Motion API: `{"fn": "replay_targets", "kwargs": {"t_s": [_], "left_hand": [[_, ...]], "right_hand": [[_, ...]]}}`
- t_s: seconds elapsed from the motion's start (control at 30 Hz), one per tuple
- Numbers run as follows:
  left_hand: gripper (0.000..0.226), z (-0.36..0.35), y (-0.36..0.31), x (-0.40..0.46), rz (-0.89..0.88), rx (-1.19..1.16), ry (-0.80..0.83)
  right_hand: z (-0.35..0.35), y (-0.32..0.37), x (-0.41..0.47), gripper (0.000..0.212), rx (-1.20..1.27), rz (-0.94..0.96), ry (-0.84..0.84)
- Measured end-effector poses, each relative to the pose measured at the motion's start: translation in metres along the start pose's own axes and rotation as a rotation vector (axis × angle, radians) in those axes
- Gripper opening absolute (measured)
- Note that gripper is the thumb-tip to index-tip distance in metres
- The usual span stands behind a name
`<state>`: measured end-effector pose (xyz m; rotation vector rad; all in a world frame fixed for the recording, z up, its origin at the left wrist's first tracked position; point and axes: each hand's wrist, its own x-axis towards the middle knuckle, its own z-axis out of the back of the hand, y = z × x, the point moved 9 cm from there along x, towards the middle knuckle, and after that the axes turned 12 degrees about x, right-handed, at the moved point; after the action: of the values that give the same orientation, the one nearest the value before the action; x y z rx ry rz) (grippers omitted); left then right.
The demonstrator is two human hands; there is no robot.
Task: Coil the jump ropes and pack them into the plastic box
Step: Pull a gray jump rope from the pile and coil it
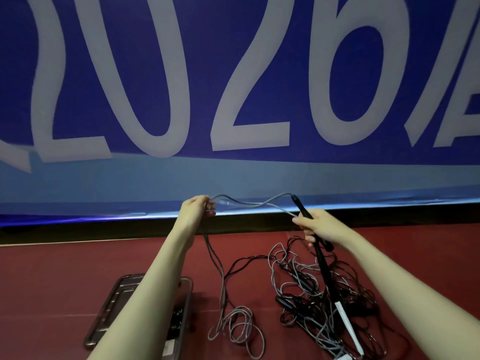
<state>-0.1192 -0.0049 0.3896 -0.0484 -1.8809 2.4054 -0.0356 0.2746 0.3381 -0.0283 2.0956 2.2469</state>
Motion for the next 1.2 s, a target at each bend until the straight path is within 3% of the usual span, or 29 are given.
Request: {"fn": "replay_targets", "kwargs": {"t_s": [0.1,0.2,0.33,0.43,0.5,0.63,0.87,1.03,1.2], "left_hand": [[0.014,-0.006,0.006,-0.003,-0.006,0.203,0.059],[0.025,-0.03,-0.012,-0.01,-0.176,0.438,0.157],[0.032,-0.078,-0.044,-0.036,-0.422,0.47,0.317],[0.026,-0.101,-0.045,-0.044,-0.451,0.56,0.413],[0.039,-0.104,-0.042,-0.045,-0.41,0.513,0.46],[0.037,-0.097,-0.051,-0.045,-0.361,0.315,0.451],[0.035,-0.085,-0.065,-0.041,-0.336,0.149,0.36],[0.034,-0.068,-0.059,-0.028,-0.234,-0.124,0.259],[0.034,-0.065,-0.052,-0.027,-0.247,0.124,0.284]], "right_hand": [[-0.006,0.033,-0.008,0.024,0.025,0.051,0.044],[-0.02,0.06,-0.014,0.021,-0.063,0.116,0.107],[-0.042,0.081,-0.023,0.021,-0.205,0.188,0.18],[-0.046,0.086,-0.027,0.022,-0.227,0.198,0.186],[-0.04,0.083,-0.027,0.021,-0.263,0.195,0.169],[-0.035,0.069,-0.025,0.021,-0.348,0.15,0.193],[-0.048,0.04,-0.022,0.025,-0.12,0.002,0.359],[-0.05,0.027,-0.026,0.013,-0.129,-0.085,0.446],[-0.04,0.014,-0.022,0.019,-0.111,-0.13,0.361]]}}
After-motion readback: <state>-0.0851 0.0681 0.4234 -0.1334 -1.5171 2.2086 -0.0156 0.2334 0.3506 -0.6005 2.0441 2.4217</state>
